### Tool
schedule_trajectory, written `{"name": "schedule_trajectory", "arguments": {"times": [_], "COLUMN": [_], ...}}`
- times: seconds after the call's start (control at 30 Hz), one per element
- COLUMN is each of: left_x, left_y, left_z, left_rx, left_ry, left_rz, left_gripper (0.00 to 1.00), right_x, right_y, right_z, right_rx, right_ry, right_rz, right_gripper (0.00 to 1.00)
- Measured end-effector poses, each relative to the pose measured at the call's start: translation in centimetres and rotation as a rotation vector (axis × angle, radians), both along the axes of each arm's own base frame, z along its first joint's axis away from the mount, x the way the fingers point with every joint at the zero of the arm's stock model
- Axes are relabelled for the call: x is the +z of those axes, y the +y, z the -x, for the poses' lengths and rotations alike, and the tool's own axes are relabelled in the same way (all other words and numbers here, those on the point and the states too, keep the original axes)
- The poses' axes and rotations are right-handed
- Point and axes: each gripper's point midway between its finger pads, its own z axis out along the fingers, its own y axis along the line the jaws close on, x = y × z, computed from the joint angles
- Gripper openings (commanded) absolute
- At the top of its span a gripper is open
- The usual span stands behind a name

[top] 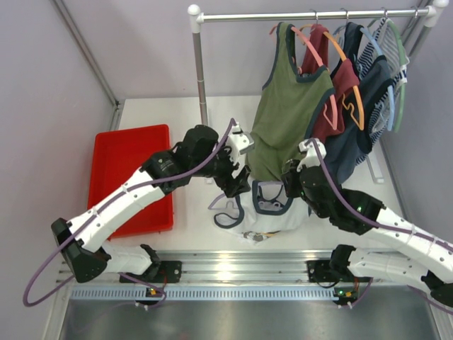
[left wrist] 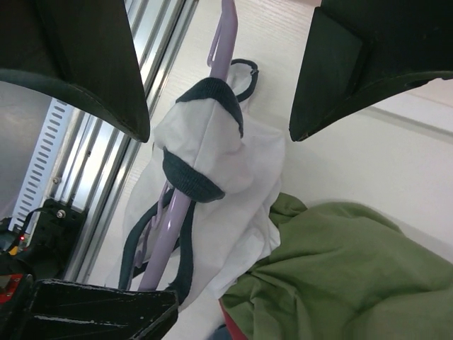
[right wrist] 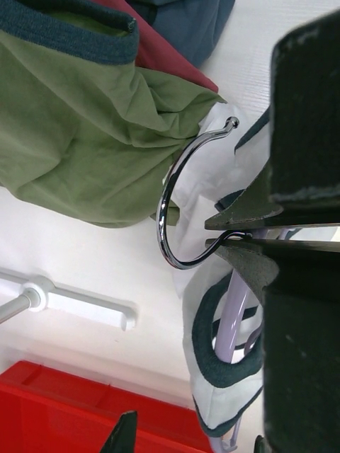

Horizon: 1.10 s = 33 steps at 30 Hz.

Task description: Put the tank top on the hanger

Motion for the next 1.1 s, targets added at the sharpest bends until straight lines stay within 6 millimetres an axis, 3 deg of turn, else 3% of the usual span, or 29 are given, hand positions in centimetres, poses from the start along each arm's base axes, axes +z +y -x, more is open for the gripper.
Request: {"name": "schedule_trajectory", "arguments": {"times": [0.2, 0.53, 0.7, 0.87, 1.1], "left_x": [-0.8, -3.1, -2.9, -2.6, -2.2], "left_y": [-0.8, -0.7, -0.7, -0.8, -0.5], "left_z": [0.9, 1.8, 2.0, 2.3, 2.3], "left_rx": [-0.07, -0.116, -0.137, -0.165, -0.183], "left_ry": [0.04, 0.084, 0.092, 0.107, 0.128], "left_rz": [0.016, -0.007, 0.01, 0.03, 0.058], "left_gripper": [0.82, 0.75, 0.65, 0.43, 0.31], "right_x": [0.6, 4.0, 4.5, 5.5, 6.8], "right_y": [0.1, 0.6, 0.5, 0.5, 0.5], "right_z": [0.0, -0.4, -0.4, -0.5, -0.6], "right_rx": [0.017, 0.037, 0.043, 0.048, 0.056], "right_ry": [-0.009, -0.064, -0.077, -0.095, -0.117], "right_rz": [0.011, -0.005, 0.003, 0.001, 0.007], "right_gripper": [0.0, 0.0, 0.0, 0.0, 0.0]}}
